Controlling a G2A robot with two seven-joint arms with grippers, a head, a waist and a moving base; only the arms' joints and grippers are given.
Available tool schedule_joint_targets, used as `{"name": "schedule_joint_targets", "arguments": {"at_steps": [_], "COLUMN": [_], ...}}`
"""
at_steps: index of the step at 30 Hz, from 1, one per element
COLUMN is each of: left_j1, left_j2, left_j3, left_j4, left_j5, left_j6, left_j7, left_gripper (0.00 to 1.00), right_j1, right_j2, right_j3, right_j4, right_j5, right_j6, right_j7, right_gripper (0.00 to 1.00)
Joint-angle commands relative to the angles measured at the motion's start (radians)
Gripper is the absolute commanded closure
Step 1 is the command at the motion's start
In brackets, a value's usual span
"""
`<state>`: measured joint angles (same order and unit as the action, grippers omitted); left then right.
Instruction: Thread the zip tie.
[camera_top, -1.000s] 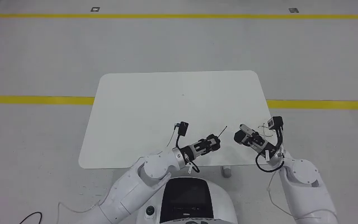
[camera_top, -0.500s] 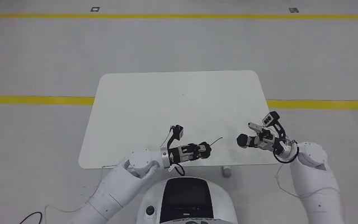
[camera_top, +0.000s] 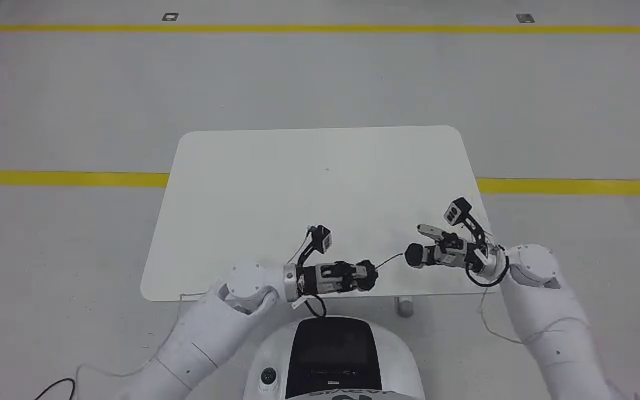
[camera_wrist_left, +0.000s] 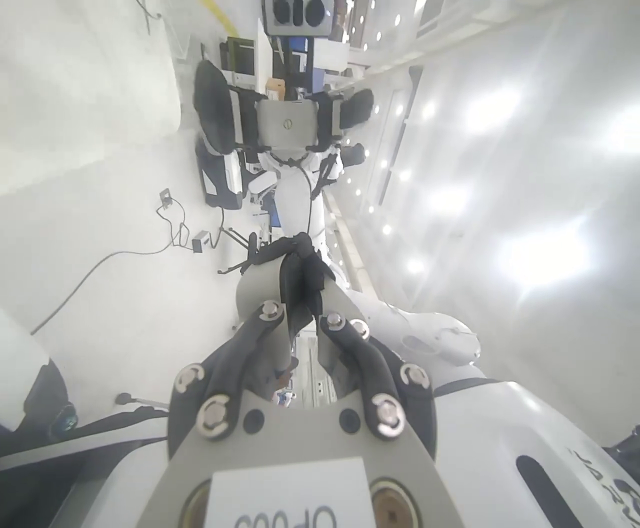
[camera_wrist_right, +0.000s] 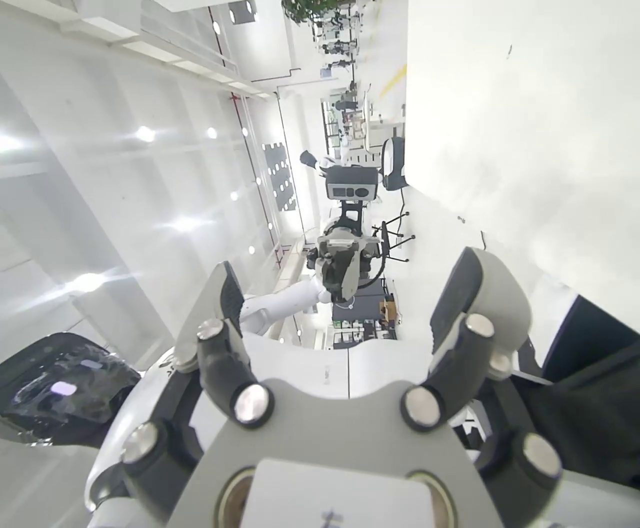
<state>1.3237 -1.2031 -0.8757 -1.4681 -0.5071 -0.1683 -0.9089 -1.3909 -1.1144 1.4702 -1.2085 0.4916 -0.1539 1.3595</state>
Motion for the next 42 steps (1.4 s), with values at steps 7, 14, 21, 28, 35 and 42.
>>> {"name": "schedule_joint_targets", "arguments": {"at_steps": [7,14,21,28,35,42], "left_j1": [-0.041,-0.052,-0.049,-0.045,-0.042,-0.042], "left_j2": [-0.002,-0.003,-0.002,0.005,0.006,0.006], "left_j3": [0.034,0.048,0.05,0.042,0.044,0.044], "left_j4": [0.038,0.043,0.033,0.029,0.021,0.021], "left_j5": [-0.028,-0.043,-0.044,-0.043,-0.049,-0.049], "left_j6": [-0.03,-0.043,-0.045,-0.051,-0.062,-0.062], "left_j7": [-0.098,-0.122,-0.082,-0.066,-0.07,-0.07], "left_gripper": [1.0,1.0,1.0,1.0,1.0,1.0], "right_j1": [0.021,0.035,0.026,0.002,-0.008,0.005], "right_j2": [0.053,0.099,0.099,0.121,0.162,0.197], "right_j3": [-0.153,-0.232,-0.222,-0.243,-0.284,-0.331], "right_j4": [-0.009,-0.02,-0.023,-0.061,-0.075,-0.06], "right_j5": [0.162,0.208,0.228,0.271,0.344,0.433], "right_j6": [-0.045,-0.062,-0.068,-0.106,-0.135,-0.17], "right_j7": [0.031,0.031,0.015,0.031,0.031,0.031], "right_gripper": [0.0,0.0,0.0,0.0,0.56,0.68]}}
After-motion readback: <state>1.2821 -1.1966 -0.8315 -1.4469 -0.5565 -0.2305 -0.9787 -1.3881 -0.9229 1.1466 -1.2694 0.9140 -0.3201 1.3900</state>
